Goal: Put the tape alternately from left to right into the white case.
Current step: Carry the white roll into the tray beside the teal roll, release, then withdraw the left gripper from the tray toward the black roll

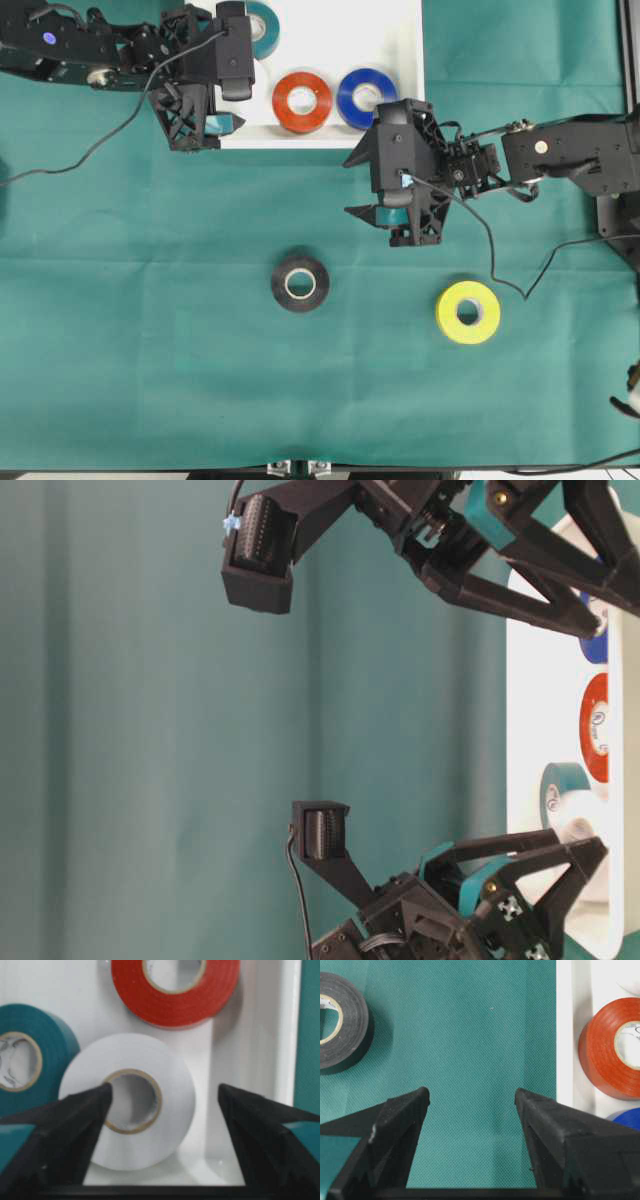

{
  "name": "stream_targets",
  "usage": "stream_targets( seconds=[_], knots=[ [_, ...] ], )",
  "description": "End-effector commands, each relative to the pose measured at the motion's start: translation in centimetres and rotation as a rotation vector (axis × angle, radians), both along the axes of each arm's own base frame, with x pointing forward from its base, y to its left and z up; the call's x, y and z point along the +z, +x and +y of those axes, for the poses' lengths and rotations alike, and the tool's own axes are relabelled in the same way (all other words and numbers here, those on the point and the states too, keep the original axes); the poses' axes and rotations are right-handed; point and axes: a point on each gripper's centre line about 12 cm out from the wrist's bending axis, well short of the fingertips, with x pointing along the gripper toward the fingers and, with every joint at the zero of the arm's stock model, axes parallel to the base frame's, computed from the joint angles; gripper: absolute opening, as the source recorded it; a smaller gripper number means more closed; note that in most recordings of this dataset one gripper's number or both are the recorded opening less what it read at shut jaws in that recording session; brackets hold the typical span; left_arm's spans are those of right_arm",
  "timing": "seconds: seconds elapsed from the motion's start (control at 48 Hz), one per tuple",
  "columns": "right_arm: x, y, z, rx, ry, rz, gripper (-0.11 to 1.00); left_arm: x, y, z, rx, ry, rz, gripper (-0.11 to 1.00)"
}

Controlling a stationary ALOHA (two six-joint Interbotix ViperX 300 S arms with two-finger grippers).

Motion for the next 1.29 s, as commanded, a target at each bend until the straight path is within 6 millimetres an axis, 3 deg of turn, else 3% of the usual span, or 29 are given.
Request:
stream_targets(
  seconds=[0.0, 0.042, 0.167, 0.791, 1.27],
  knots=[
    [0.6, 0.2, 0.1, 0.003, 0.004, -0.022, 0.77, 1.5, 0.0, 0.1, 0.004, 0.013, -0.046, 0.67],
    [0.5, 0.1, 0.1, 0.004, 0.003, -0.021, 0.77, 1.7, 0.0, 0.1, 0.004, 0.013, -0.049, 0.74],
    [0.5, 0.1, 0.1, 0.004, 0.003, -0.019, 0.77, 2.0, -0.2, -0.1, 0.002, 0.014, -0.055, 0.67],
    [0.5, 0.1, 0.2, 0.004, 0.005, -0.021, 0.77, 2.1, -0.1, -1.3, -0.025, 0.011, -0.058, 0.67],
    [0.5, 0.1, 0.2, 0.005, 0.004, -0.021, 0.77, 3.3, 0.6, -8.0, -0.186, -0.014, -0.089, 0.66]
  ],
)
